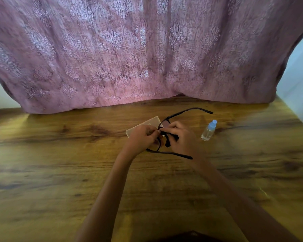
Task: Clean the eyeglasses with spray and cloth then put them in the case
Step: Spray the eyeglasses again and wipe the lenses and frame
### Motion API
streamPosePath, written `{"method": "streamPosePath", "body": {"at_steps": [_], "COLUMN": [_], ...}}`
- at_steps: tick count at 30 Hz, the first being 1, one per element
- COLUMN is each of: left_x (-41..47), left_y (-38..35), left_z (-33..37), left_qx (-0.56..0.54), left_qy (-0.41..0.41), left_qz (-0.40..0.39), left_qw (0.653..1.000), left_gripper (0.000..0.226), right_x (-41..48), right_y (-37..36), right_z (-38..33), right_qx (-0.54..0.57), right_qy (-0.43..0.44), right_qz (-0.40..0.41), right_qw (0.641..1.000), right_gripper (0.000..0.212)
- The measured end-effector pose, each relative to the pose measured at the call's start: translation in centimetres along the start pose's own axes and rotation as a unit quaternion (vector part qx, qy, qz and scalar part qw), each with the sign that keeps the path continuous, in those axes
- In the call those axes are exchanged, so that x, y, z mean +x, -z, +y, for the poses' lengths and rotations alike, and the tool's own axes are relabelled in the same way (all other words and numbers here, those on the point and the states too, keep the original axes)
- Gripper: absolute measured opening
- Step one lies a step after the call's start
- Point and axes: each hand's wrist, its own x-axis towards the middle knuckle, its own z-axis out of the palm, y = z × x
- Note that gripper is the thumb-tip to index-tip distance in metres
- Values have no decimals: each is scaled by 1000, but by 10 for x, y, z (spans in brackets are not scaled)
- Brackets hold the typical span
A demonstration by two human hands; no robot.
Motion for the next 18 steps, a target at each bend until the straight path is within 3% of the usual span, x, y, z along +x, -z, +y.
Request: {"method": "streamPosePath", "body": {"at_steps": [18], "left_x": [-4], "left_y": [-8], "left_z": [2], "left_qx": [-15], "left_qy": [-7], "left_qz": [13], "left_qw": [1000], "left_gripper": [23], "right_x": [5], "right_y": [1], "right_z": [13], "right_qx": [-78], "right_qy": [-44], "right_qz": [14], "right_qw": [996], "right_gripper": [33]}}
